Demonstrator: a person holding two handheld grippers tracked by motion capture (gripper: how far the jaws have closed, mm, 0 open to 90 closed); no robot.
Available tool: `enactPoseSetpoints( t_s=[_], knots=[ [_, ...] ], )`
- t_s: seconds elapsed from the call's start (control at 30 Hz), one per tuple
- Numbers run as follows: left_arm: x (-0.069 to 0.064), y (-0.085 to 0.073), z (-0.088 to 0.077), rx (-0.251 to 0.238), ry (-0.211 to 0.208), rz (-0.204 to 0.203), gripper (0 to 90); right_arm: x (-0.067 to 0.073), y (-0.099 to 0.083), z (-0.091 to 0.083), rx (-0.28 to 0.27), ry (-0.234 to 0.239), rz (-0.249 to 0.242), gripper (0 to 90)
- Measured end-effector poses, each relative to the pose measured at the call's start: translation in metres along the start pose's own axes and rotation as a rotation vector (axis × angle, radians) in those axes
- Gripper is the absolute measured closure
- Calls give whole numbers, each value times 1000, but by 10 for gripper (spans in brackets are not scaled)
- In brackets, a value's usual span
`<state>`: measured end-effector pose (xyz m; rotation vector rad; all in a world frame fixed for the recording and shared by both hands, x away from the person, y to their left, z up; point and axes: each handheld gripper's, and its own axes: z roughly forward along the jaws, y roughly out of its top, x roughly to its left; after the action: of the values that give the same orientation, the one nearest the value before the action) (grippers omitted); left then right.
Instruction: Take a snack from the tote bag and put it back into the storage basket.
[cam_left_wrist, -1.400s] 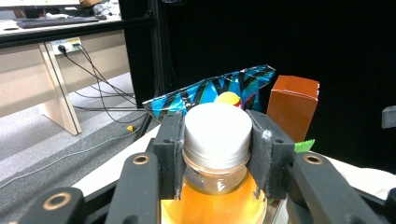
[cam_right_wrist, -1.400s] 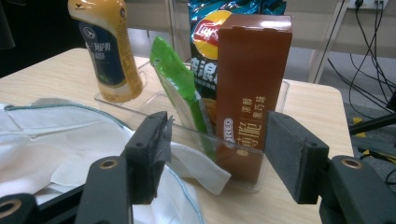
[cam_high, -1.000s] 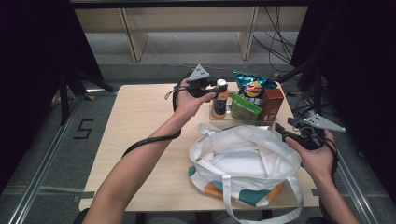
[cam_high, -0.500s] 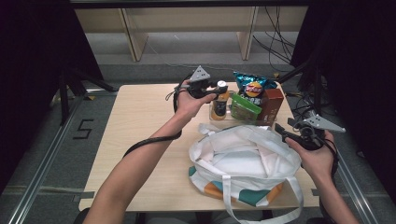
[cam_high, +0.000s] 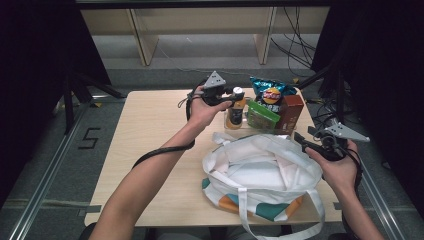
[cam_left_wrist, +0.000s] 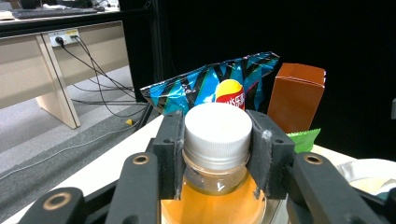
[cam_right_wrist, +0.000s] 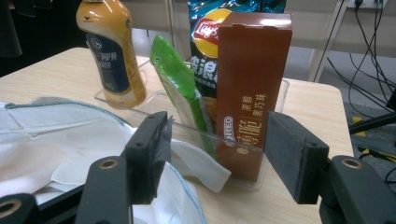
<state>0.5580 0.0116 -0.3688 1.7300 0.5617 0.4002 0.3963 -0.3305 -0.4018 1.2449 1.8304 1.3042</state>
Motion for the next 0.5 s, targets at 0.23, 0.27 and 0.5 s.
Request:
enactPoseSetpoints(
  t_s=[0.23,0.27,0.5],
  knots=[
    [0,-3,1,6,-1,4,589,0,0,1,-10,1,0,414],
    [-1,-3,2,5,-1,4,589,0,-1,1,-10,0,-1,414],
    [-1,-6,3,11,-3,4,589,0,-1,1,-12,1,1,414]
  ],
)
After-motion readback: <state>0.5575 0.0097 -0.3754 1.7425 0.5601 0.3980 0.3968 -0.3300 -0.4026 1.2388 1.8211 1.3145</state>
